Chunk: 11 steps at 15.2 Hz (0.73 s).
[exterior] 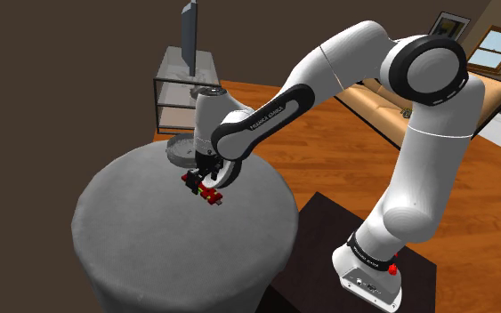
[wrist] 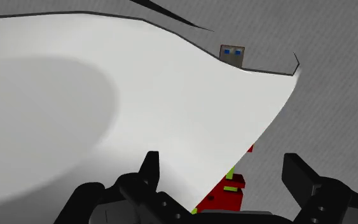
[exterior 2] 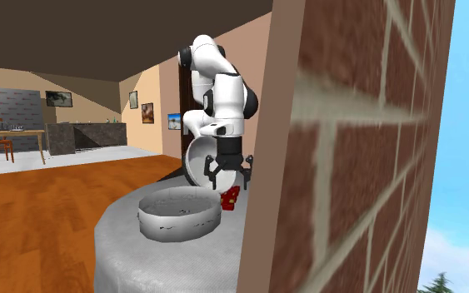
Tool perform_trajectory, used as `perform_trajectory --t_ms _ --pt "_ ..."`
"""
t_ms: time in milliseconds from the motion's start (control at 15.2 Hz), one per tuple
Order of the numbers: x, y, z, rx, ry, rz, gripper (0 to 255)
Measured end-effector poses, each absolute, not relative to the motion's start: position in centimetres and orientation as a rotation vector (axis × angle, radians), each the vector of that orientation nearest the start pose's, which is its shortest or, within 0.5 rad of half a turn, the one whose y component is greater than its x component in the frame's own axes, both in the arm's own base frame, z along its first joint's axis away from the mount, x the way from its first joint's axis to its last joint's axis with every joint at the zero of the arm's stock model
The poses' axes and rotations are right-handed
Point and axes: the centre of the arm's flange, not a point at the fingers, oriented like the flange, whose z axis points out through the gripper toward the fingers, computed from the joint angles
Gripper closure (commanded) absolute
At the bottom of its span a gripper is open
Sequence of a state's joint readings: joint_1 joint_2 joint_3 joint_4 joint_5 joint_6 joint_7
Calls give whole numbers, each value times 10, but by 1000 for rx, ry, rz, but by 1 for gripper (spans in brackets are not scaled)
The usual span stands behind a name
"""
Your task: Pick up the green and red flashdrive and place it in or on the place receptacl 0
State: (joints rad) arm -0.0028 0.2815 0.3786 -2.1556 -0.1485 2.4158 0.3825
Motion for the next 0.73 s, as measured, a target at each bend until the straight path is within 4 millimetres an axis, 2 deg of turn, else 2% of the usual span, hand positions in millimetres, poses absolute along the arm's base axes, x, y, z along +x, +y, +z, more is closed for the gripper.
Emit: perform_trajectory --t_ms 198,264,726 --pt "529 204 280 -3134 -138 -14 0" --pt "529 204 280 -3134 -139 -15 255" --pt "531 203 282 -3131 -142 -24 255"
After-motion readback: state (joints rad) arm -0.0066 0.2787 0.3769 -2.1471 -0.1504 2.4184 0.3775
